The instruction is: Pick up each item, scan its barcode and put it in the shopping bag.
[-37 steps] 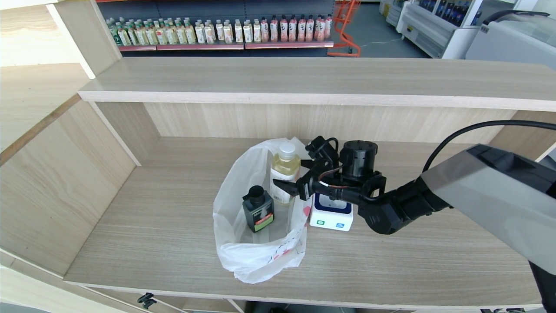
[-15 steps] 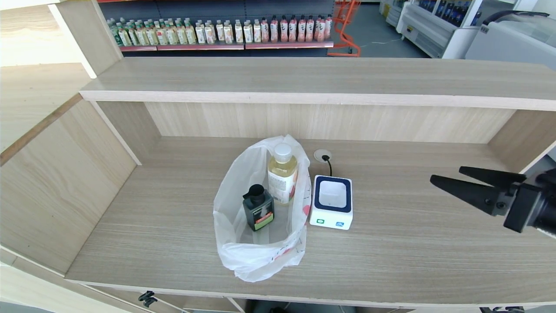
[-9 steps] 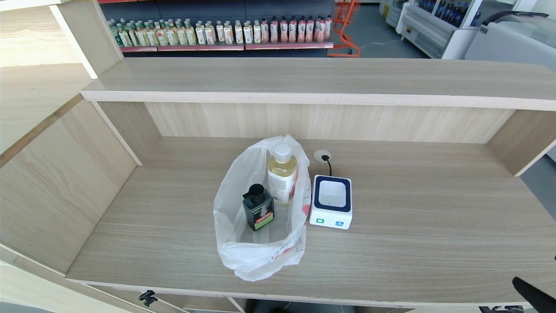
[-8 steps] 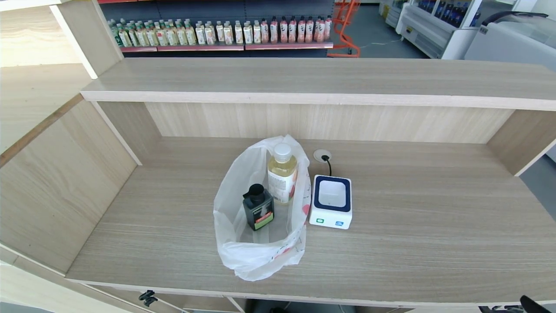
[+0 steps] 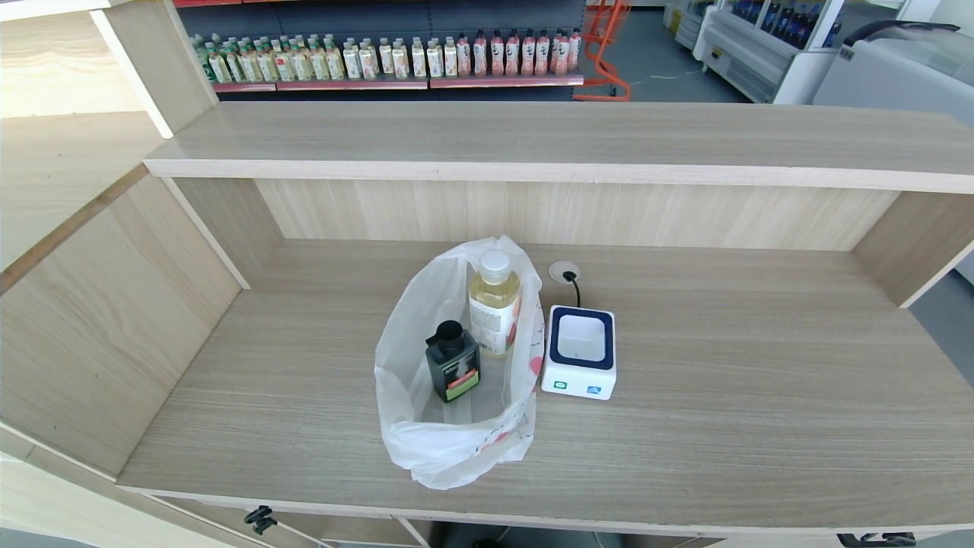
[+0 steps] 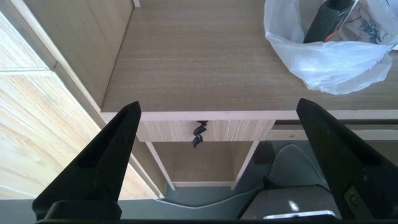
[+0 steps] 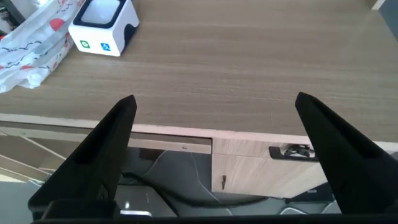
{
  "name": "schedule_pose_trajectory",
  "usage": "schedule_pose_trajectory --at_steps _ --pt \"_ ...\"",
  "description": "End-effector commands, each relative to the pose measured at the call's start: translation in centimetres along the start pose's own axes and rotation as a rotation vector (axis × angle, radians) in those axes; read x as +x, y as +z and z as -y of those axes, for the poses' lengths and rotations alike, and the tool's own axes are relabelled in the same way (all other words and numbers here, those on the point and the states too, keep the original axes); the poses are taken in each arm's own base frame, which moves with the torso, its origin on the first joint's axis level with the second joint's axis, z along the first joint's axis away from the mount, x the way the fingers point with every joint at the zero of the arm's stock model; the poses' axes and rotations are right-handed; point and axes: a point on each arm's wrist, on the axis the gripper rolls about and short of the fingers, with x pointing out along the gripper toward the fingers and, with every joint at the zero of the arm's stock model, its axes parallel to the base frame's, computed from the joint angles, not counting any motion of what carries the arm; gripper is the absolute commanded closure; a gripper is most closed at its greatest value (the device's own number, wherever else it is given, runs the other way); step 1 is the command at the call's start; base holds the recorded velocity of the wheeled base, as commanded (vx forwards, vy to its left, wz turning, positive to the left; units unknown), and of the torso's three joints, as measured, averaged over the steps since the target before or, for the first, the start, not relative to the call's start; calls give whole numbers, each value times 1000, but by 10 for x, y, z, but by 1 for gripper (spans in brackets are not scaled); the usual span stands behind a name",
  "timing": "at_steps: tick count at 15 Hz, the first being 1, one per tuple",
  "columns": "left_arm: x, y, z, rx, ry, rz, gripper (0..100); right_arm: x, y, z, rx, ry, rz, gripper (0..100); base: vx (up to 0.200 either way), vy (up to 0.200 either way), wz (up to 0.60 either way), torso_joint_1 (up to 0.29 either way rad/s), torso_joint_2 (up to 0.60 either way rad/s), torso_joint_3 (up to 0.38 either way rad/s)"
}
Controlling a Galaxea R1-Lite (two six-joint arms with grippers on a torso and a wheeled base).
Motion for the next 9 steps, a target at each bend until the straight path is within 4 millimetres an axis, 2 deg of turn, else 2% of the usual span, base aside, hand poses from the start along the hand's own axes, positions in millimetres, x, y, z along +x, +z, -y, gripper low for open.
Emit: schedule_pose_trajectory --at_steps 1,9 --pt "0 0 0 0 0 -2 0 -2 -1 0 -6 -2 20 0 0 0 0 0 0 0" --pt "0 0 0 0 0 -2 0 -2 -3 0 -24 -14 3 0 0 0 0 0 0 0"
